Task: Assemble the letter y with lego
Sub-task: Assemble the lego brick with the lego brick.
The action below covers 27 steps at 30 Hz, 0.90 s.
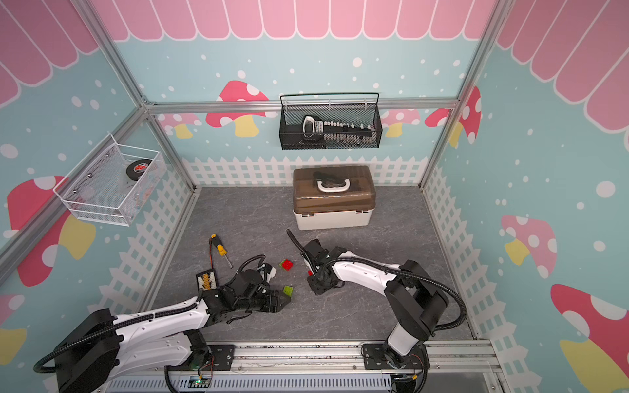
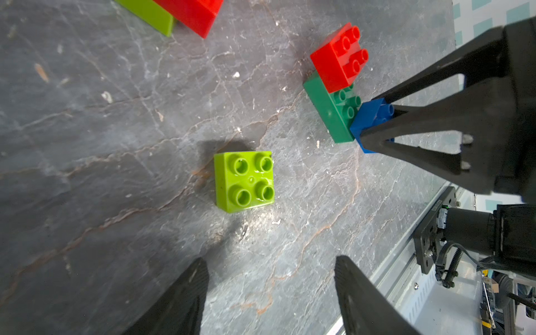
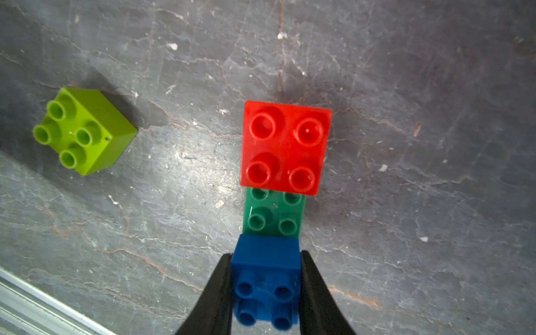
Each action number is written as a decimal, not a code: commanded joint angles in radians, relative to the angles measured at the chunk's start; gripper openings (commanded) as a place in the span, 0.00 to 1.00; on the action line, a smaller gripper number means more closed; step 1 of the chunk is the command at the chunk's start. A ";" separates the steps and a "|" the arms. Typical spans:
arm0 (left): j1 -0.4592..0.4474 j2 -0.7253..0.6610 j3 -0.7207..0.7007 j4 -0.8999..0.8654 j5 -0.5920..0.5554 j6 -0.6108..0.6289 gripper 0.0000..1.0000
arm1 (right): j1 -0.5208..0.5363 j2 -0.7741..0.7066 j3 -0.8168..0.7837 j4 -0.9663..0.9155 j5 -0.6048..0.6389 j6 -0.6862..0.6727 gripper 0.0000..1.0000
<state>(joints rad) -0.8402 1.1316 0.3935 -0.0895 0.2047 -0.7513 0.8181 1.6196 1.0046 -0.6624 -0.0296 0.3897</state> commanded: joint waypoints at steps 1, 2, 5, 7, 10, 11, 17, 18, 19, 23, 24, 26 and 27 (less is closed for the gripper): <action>-0.005 0.006 0.028 -0.006 -0.008 0.010 0.71 | -0.006 0.017 -0.028 -0.090 0.029 -0.010 0.14; -0.005 0.007 0.028 -0.006 -0.008 0.010 0.71 | -0.006 0.018 -0.035 -0.085 0.030 -0.009 0.14; -0.005 0.007 0.028 -0.006 -0.008 0.012 0.71 | -0.006 0.021 -0.057 -0.072 0.025 0.004 0.14; -0.005 0.008 0.030 -0.006 -0.010 0.014 0.71 | -0.006 0.023 -0.069 -0.063 0.021 0.016 0.14; -0.005 0.014 0.033 -0.006 -0.008 0.016 0.71 | -0.006 0.020 -0.085 -0.052 0.015 0.031 0.14; -0.005 0.015 0.033 -0.007 -0.007 0.015 0.71 | -0.005 0.016 -0.092 -0.049 0.015 0.035 0.14; -0.005 0.019 0.034 -0.006 -0.008 0.018 0.71 | -0.007 -0.008 -0.120 -0.033 -0.025 0.051 0.14; -0.005 0.020 0.035 -0.006 -0.008 0.019 0.71 | -0.006 -0.011 -0.119 -0.040 -0.018 0.054 0.14; -0.005 0.020 0.035 -0.005 -0.009 0.019 0.71 | -0.006 -0.012 -0.117 -0.052 -0.006 0.054 0.14; -0.005 0.022 0.032 -0.001 -0.007 0.017 0.71 | -0.007 -0.019 -0.119 -0.067 -0.011 0.049 0.14; -0.005 0.022 0.030 0.000 -0.007 0.015 0.71 | -0.007 -0.022 -0.120 -0.068 -0.011 0.048 0.14; -0.005 0.020 0.028 0.001 -0.008 0.016 0.71 | -0.006 -0.028 -0.118 -0.079 -0.003 0.044 0.14; -0.005 0.019 0.028 0.002 -0.008 0.015 0.71 | -0.007 -0.033 -0.115 -0.085 -0.004 0.043 0.14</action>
<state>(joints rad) -0.8402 1.1484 0.4000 -0.0891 0.2047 -0.7437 0.8169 1.5688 0.9405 -0.6041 -0.0395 0.4244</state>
